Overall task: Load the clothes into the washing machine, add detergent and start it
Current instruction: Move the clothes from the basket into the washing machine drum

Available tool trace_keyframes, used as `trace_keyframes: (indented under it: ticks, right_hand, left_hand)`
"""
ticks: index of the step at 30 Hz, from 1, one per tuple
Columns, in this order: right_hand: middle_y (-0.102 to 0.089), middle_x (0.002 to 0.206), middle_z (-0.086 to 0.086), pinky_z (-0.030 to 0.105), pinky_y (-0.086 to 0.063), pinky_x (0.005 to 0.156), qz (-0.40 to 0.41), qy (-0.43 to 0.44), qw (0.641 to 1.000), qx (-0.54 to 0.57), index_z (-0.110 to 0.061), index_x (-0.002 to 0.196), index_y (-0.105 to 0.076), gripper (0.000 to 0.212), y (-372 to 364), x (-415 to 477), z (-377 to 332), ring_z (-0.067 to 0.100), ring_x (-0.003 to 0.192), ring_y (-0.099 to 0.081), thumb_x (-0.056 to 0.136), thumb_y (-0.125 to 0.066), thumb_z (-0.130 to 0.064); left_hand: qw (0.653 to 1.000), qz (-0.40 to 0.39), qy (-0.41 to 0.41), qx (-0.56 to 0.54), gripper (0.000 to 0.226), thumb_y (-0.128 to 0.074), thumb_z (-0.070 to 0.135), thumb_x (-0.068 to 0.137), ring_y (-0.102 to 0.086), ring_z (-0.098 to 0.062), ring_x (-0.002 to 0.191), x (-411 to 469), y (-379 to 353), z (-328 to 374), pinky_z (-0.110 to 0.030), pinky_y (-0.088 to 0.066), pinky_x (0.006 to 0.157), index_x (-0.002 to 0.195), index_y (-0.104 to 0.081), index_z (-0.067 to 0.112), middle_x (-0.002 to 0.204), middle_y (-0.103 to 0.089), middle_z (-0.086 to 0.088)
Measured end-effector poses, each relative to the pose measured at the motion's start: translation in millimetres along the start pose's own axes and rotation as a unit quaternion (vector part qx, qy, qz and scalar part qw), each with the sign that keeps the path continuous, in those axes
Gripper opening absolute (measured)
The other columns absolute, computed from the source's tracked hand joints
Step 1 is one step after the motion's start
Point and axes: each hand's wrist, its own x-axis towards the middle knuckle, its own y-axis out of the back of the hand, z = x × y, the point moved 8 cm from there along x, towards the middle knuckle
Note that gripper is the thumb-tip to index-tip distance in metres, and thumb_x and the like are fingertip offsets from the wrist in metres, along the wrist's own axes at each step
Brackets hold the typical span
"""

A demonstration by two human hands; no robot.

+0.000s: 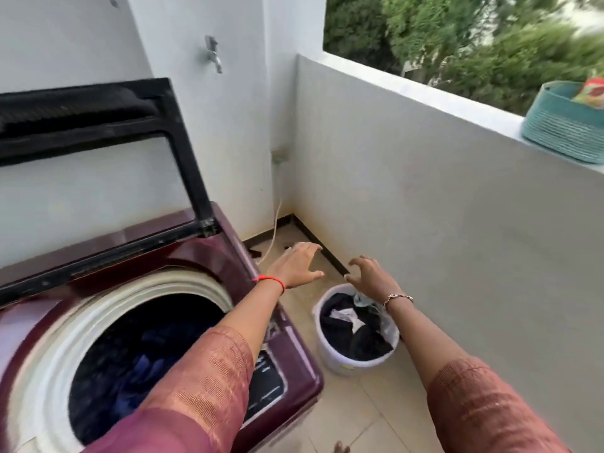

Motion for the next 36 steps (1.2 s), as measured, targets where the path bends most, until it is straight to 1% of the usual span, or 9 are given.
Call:
trace_keyframes:
  ticks: [3, 6, 11, 17, 20, 24, 29, 33, 36]
  right_hand:
    - [-0.049, 0.133, 0.015, 0.032, -0.031, 0.105, -0.034, -0.034, 0.999, 0.007, -0.004, 0.128, -0.048, 0.043, 0.6, 6.3, 59.9, 0.027, 0.128, -0.041, 0.09, -0.054, -0.023]
    - [-0.046, 0.136, 0.014, 0.034, -0.031, 0.106, -0.069, -0.065, 0.996, 0.001, -0.006, 0.132, -0.042, 0.047, -1.2, 10.9, 114.8, 0.026, 0.13, -0.039, 0.091, -0.053, -0.026]
    - [-0.046, 0.134, 0.017, 0.038, -0.035, 0.102, -0.115, -0.112, 0.987, 0.016, -0.005, 0.13, -0.041, 0.047, -11.7, 19.0, 176.6, 0.03, 0.126, -0.041, 0.091, -0.052, -0.027]
    - [-0.033, 0.146, 0.013, 0.04, -0.031, 0.11, -0.164, -0.148, 0.974, 0.05, -0.008, 0.142, -0.026, 0.066, -49.8, 38.1, 220.2, 0.029, 0.135, -0.032, 0.088, -0.057, -0.031]
    - [-0.029, 0.149, 0.012, 0.042, -0.034, 0.107, -0.187, -0.161, 0.967, 0.062, -0.009, 0.143, -0.022, 0.071, -76.7, 53.8, 238.0, 0.029, 0.135, -0.032, 0.087, -0.058, -0.032]
    - [-0.023, 0.151, 0.01, 0.043, -0.037, 0.105, -0.216, -0.174, 0.959, 0.056, -0.011, 0.146, -0.016, 0.078, -120.1, 73.5, 261.8, 0.027, 0.138, -0.027, 0.086, -0.059, -0.035]
    - [-0.011, 0.156, 0.01, 0.046, -0.03, 0.111, -0.263, -0.211, 0.938, 0.075, -0.015, 0.147, -0.008, 0.087, -196.8, 89.7, 297.1, 0.027, 0.143, -0.015, 0.083, -0.062, -0.039]
    - [-0.002, 0.157, 0.012, 0.047, -0.027, 0.112, -0.284, -0.226, 0.93, 0.051, -0.015, 0.148, 0.0, 0.094, -262.4, 107.6, 325.8, 0.031, 0.144, -0.009, 0.083, -0.059, -0.049]
    - [0.002, 0.157, 0.009, 0.053, -0.026, 0.111, -0.293, -0.228, 0.928, 0.035, -0.021, 0.148, 0.002, 0.093, -312.2, 123.8, 345.8, 0.032, 0.144, -0.005, 0.083, -0.058, -0.051]
  left_hand:
    - [0.997, -0.075, 0.013, 0.017, 0.071, -0.06, 0.04, 0.085, -0.019, -0.025, 0.142, 38.1, -43.7, 17.0, -0.048, -0.019, 0.115, 0.143, -0.029, 0.014, 0.149, -0.031, -0.007]
    - [0.988, -0.149, 0.011, 0.042, 0.074, -0.06, 0.037, 0.086, -0.006, -0.024, 0.145, 68.2, -82.8, 33.3, -0.048, -0.012, 0.115, 0.146, -0.023, 0.016, 0.154, -0.021, -0.004]
    - [0.967, -0.245, 0.003, 0.074, 0.083, -0.062, 0.027, 0.084, 0.002, -0.024, 0.146, 95.8, -129.5, 42.6, -0.05, -0.007, 0.116, 0.149, -0.012, 0.019, 0.157, -0.01, -0.003]
    - [0.954, -0.289, 0.003, 0.076, 0.094, -0.065, 0.026, 0.08, 0.01, -0.025, 0.145, 125.7, -175.5, 30.4, -0.052, 0.0, 0.117, 0.149, -0.003, 0.022, 0.158, 0.001, 0.0]
    - [0.949, -0.307, 0.008, 0.074, 0.099, -0.067, 0.026, 0.077, 0.014, -0.027, 0.144, 145.0, -203.3, 14.9, -0.056, 0.004, 0.115, 0.149, 0.0, 0.025, 0.158, 0.006, 0.0]
    - [0.937, -0.332, 0.005, 0.107, 0.102, -0.067, 0.029, 0.076, 0.014, -0.028, 0.144, 167.4, -246.3, -10.2, -0.059, 0.003, 0.112, 0.15, 0.003, 0.024, 0.158, 0.009, -0.001]
    - [0.925, -0.358, 0.016, 0.125, 0.101, -0.063, 0.029, 0.075, 0.012, -0.03, 0.145, 190.0, -314.1, -45.3, -0.06, 0.0, 0.112, 0.15, 0.005, 0.022, 0.158, 0.011, -0.004]
    - [0.921, -0.347, 0.021, 0.175, 0.099, -0.061, 0.03, 0.077, 0.013, -0.033, 0.144, 208.6, -373.4, -74.3, -0.063, 0.001, 0.11, 0.149, 0.006, 0.02, 0.157, 0.014, -0.009]
    - [0.921, -0.328, 0.015, 0.208, 0.1, -0.063, 0.03, 0.078, 0.014, -0.033, 0.144, 232.7, -420.7, -94.0, -0.064, 0.003, 0.109, 0.149, 0.006, 0.019, 0.157, 0.014, -0.012]
